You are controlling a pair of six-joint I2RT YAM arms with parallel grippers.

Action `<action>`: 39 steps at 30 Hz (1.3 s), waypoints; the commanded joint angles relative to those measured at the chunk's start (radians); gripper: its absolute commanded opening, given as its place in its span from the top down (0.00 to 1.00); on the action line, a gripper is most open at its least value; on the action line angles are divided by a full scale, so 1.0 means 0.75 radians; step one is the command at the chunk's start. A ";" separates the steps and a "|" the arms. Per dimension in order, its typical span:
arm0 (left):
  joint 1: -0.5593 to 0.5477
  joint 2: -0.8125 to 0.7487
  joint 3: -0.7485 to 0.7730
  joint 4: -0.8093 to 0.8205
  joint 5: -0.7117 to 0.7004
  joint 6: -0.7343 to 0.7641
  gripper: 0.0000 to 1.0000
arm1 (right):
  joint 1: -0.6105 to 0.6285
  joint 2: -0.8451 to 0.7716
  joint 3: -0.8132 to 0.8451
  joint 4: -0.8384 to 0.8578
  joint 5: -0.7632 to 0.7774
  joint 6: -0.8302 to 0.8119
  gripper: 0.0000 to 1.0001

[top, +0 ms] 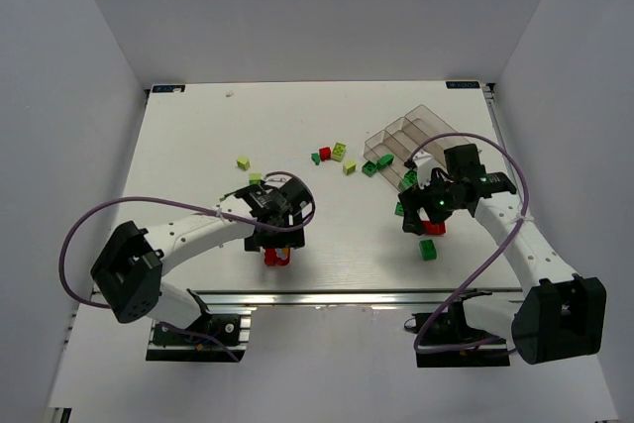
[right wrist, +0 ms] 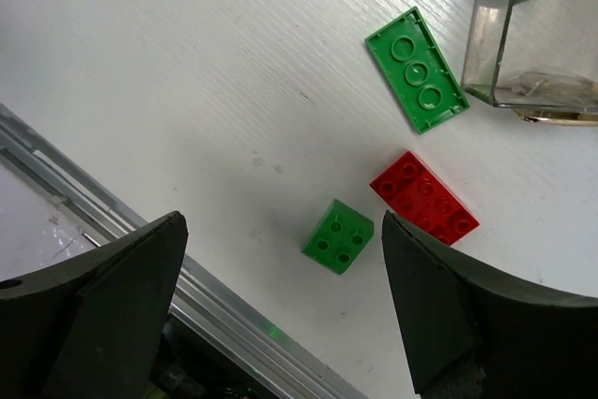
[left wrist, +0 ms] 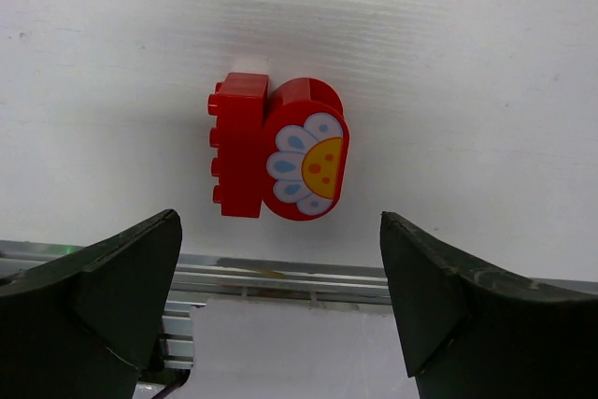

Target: Sort the legos into containers by color

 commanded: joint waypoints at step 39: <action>-0.038 -0.384 0.034 0.368 -0.294 0.046 0.02 | 0.023 0.494 -0.054 -0.098 0.387 0.017 0.31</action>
